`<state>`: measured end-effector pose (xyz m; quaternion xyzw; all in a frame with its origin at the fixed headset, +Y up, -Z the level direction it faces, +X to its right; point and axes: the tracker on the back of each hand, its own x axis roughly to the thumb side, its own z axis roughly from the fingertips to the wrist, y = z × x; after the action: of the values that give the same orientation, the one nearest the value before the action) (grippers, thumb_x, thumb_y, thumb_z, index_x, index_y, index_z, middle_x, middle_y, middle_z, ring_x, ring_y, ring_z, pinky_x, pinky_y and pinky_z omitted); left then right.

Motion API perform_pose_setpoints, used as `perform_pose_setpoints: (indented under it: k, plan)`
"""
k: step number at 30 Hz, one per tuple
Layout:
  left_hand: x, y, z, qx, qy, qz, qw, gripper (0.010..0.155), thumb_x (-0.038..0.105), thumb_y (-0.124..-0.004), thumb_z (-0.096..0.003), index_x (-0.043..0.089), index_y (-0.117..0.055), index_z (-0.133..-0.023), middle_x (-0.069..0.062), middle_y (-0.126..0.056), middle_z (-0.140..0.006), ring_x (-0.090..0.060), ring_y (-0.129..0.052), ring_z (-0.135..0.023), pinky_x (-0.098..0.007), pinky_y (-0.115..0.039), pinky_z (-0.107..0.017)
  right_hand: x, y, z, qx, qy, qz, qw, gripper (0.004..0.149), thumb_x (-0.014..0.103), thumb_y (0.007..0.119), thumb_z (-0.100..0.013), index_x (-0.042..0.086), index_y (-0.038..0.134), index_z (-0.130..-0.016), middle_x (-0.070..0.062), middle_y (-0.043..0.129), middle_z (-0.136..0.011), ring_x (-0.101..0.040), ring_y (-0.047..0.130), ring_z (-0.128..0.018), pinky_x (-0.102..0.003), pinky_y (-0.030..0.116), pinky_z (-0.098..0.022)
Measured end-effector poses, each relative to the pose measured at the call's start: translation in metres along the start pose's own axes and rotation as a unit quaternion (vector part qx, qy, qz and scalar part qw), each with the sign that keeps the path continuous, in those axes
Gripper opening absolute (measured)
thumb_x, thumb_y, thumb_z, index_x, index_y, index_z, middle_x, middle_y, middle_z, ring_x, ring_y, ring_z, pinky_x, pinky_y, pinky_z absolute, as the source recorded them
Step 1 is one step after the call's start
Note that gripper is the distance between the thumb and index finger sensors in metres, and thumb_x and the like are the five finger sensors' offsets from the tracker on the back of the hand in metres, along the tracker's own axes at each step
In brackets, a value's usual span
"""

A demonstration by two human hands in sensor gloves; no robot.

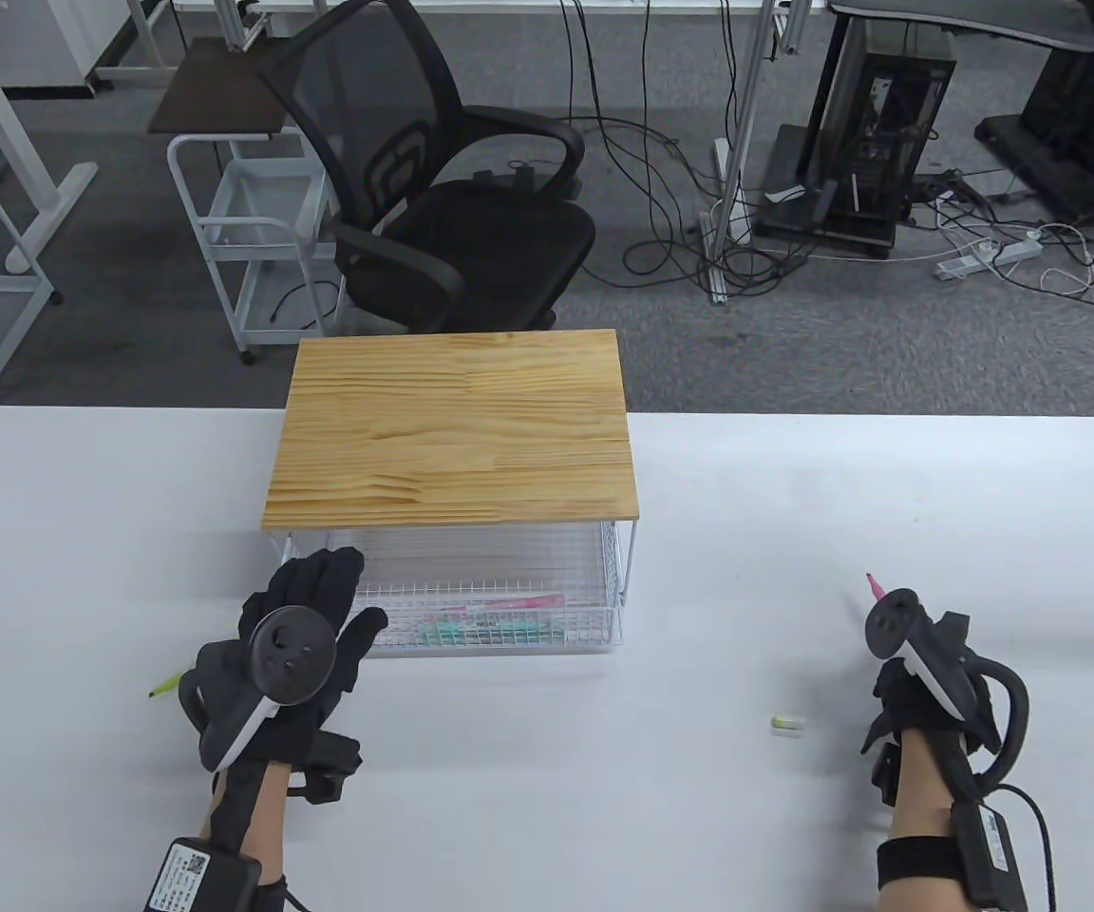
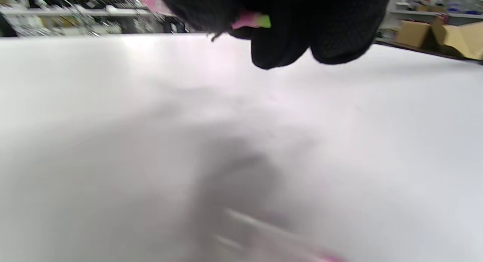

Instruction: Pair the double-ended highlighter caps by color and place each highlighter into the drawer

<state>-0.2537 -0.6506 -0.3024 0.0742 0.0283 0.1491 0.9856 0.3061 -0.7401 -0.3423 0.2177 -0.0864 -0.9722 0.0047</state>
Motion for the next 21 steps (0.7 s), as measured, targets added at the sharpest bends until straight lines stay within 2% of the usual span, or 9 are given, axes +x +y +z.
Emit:
perform_pose_setpoints:
  k: [4,9,14,21]
  plan:
    - [-0.008,0.001,-0.002,0.002,0.019,-0.01,1.0,0.067,0.057,-0.062,-0.054,0.039,-0.044,-0.116,0.0,-0.054,-0.128,-0.03,-0.051,-0.12,-0.061,-0.046,-0.087,0.027,-0.023,0.014,-0.05,-0.067,-0.022,0.996,0.056,0.022,0.067,-0.06,0.017,0.048,-0.113,-0.012,0.063,-0.104,-0.034,0.082,-0.083,-0.052,0.076,-0.062]
    - [-0.015,0.004,-0.002,0.011,0.037,-0.021,0.999,0.067,0.058,-0.062,-0.0538,0.04,-0.044,-0.116,0.001,-0.053,-0.128,-0.029,-0.051,-0.121,-0.062,-0.046,-0.087,0.065,-0.051,0.044,-0.105,-0.168,-0.049,0.979,0.055,0.022,0.067,-0.06,0.021,0.05,-0.112,-0.01,0.062,-0.106,-0.034,0.08,-0.087,-0.052,0.075,-0.064]
    - [-0.025,0.005,-0.003,-0.004,0.065,-0.03,0.997,0.071,0.059,-0.065,-0.0527,0.04,-0.04,-0.117,0.0,-0.049,-0.129,-0.03,-0.049,-0.121,-0.062,-0.045,-0.087,0.095,-0.067,0.075,-0.143,-0.248,-0.052,0.957,0.055,0.022,0.068,-0.06,0.023,0.052,-0.112,-0.009,0.062,-0.107,-0.034,0.078,-0.089,-0.053,0.074,-0.066]
    - [-0.047,0.003,-0.006,-0.018,0.121,-0.053,0.991,0.077,0.059,-0.071,-0.0511,0.039,-0.036,-0.117,0.0,-0.045,-0.13,-0.031,-0.046,-0.122,-0.063,-0.044,-0.087,0.131,-0.074,0.118,-0.172,-0.336,-0.031,0.925,0.054,0.022,0.069,-0.06,0.026,0.054,-0.111,-0.008,0.061,-0.108,-0.034,0.077,-0.091,-0.051,0.075,-0.066]
